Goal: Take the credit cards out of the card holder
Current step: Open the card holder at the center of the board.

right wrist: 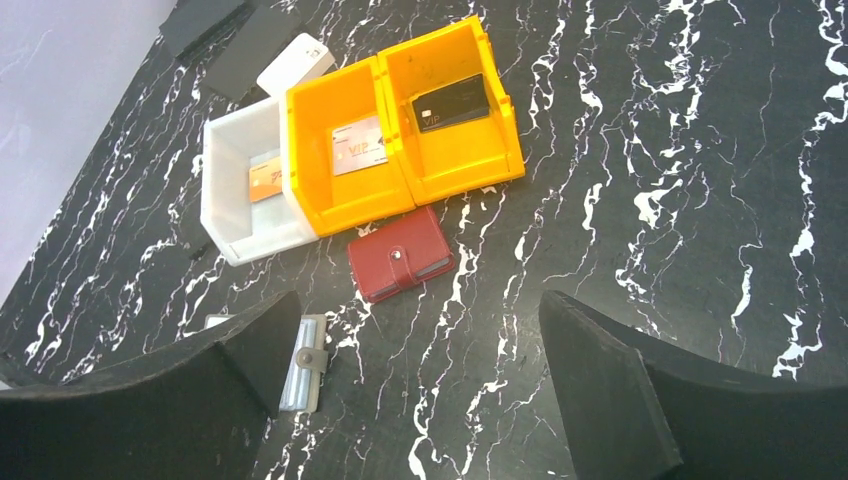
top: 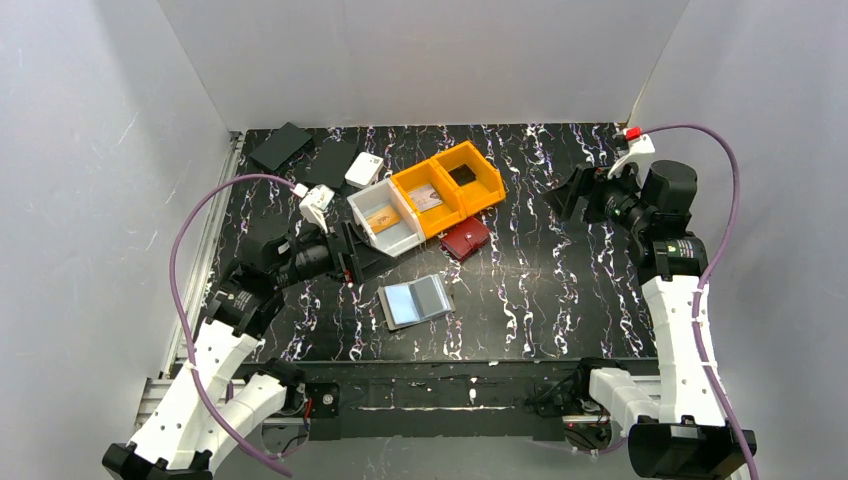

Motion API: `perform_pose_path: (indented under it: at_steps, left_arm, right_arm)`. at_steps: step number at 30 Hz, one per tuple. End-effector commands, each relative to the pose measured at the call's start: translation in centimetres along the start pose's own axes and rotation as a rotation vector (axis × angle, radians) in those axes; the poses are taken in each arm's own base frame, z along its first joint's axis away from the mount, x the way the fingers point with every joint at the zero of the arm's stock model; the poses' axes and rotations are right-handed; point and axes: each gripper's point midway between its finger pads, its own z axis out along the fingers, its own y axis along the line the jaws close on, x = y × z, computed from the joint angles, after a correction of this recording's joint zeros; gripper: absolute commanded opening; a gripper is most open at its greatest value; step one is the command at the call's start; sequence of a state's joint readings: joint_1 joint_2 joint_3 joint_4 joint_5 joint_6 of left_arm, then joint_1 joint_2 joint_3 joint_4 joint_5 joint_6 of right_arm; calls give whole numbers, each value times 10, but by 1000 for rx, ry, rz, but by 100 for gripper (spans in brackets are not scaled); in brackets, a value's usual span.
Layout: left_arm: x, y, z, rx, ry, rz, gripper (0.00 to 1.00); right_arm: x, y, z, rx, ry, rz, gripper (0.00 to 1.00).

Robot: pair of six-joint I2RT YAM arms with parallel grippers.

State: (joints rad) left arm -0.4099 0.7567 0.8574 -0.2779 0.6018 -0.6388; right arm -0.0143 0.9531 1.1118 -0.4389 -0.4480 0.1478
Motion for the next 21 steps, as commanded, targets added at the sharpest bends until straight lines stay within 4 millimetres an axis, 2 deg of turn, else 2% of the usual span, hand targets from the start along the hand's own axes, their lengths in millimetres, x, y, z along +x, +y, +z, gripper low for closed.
perform_pose_path:
  at_steps: [1, 11, 13, 15, 17, 21]
  left_arm:
    - [1, -3, -4, 3, -4, 21, 99]
    - [4, 0, -5, -2, -7, 22, 99]
    - [4, 3, -1, -2, -8, 14, 99]
    - [8, 11, 11, 2, 22, -16, 99]
    - [20, 22, 27, -19, 98, -44, 97]
    - [51, 41, 55, -167, 249, 64, 95]
  right_arm:
    - [-29, 9, -10, -20, -91, -19, 98]
    - [-29, 8, -9, -29, -101, 10, 98]
    - [-26, 7, -8, -40, -96, -27, 98]
    - [-12, 12, -6, -112, -67, -148, 98]
    - [13, 20, -2, -233, -15, -272, 98]
    - [56, 19, 7, -344, 85, -321, 98]
